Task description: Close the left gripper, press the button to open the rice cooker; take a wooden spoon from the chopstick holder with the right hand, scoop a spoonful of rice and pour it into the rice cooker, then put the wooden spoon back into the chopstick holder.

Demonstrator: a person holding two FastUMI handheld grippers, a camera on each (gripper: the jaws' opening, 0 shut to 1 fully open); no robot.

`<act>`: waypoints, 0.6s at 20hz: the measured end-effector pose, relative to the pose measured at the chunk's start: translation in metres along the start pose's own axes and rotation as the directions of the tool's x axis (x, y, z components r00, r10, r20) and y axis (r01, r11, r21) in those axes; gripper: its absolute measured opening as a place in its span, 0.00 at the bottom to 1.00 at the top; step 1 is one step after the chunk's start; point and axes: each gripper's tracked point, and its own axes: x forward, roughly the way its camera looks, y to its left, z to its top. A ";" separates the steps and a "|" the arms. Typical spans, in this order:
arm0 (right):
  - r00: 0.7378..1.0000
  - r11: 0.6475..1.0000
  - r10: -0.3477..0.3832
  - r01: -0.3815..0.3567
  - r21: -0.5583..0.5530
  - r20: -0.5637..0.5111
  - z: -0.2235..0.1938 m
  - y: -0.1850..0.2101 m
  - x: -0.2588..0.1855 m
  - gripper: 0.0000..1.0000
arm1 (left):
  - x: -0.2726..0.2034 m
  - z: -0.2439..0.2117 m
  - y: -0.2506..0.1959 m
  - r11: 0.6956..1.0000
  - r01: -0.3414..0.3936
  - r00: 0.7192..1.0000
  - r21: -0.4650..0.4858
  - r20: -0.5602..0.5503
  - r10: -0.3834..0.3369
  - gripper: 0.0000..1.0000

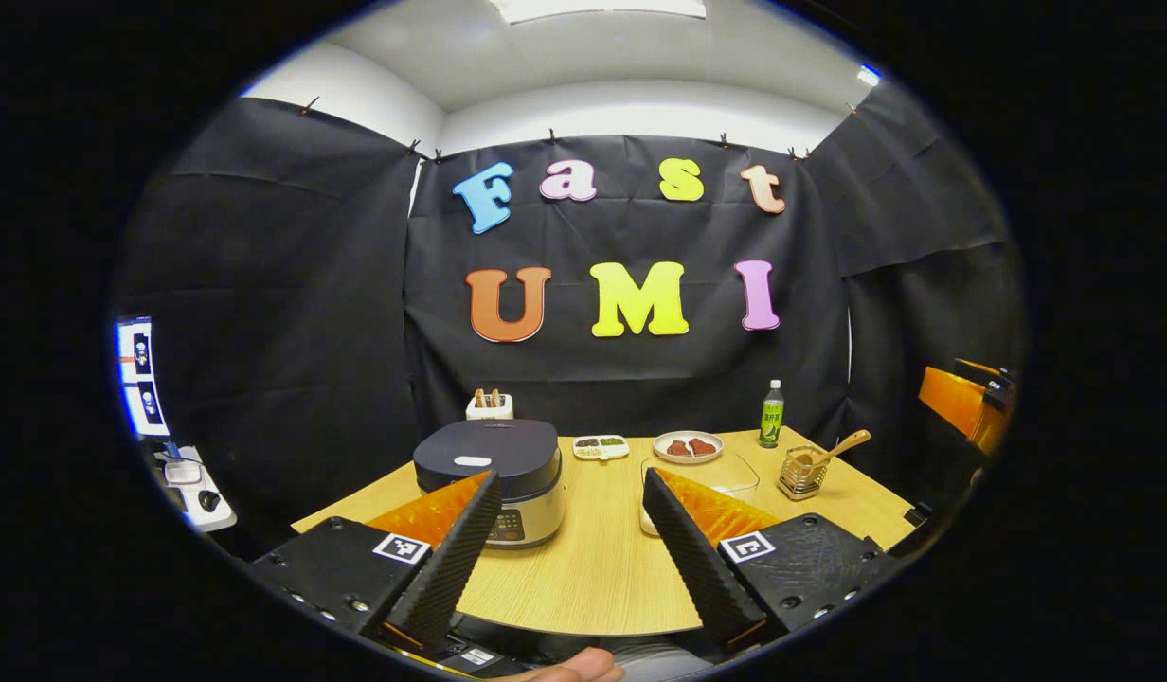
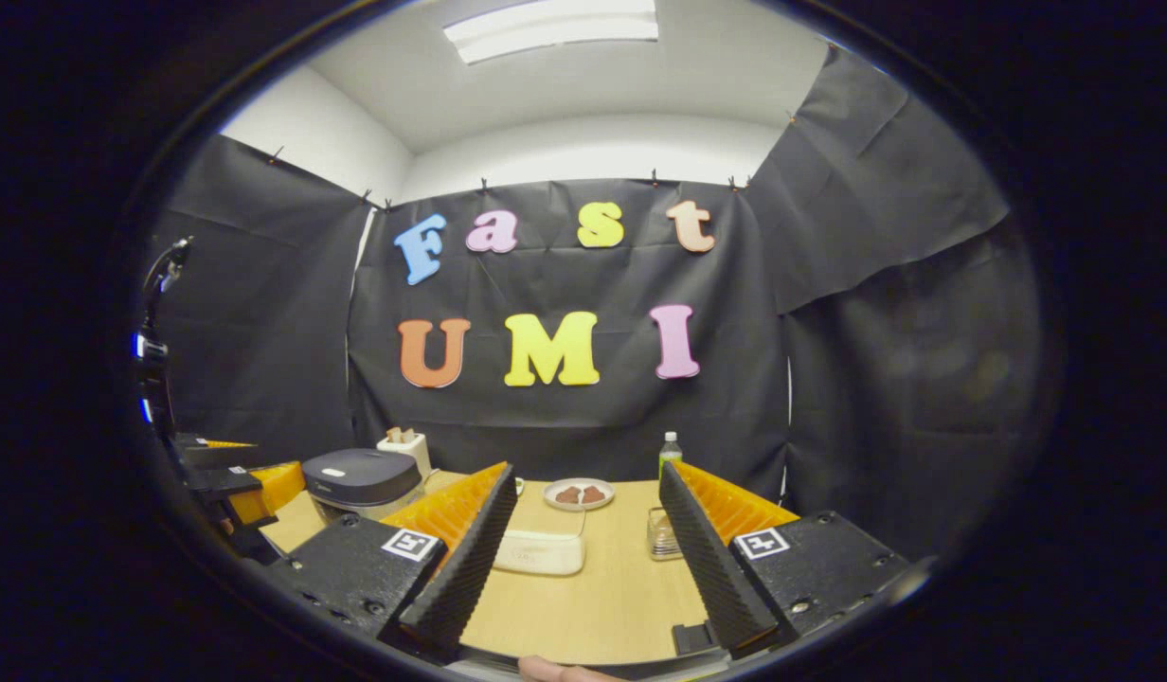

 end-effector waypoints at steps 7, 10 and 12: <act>1.000 1.000 -0.016 0.016 0.002 -0.022 -0.007 -0.007 0.004 0.96 | -0.004 0.010 0.008 1.000 -0.017 0.999 -0.025 0.042 0.018 0.95; 1.000 0.999 -0.029 0.029 -0.013 -0.003 -0.005 -0.007 0.001 0.96 | -0.003 0.010 0.013 0.999 -0.029 0.998 -0.027 0.054 0.030 0.95; 1.000 1.000 -0.026 0.026 -0.012 -0.005 -0.006 -0.008 0.000 0.98 | -0.001 0.008 0.013 0.999 -0.030 0.998 -0.033 0.056 0.032 0.95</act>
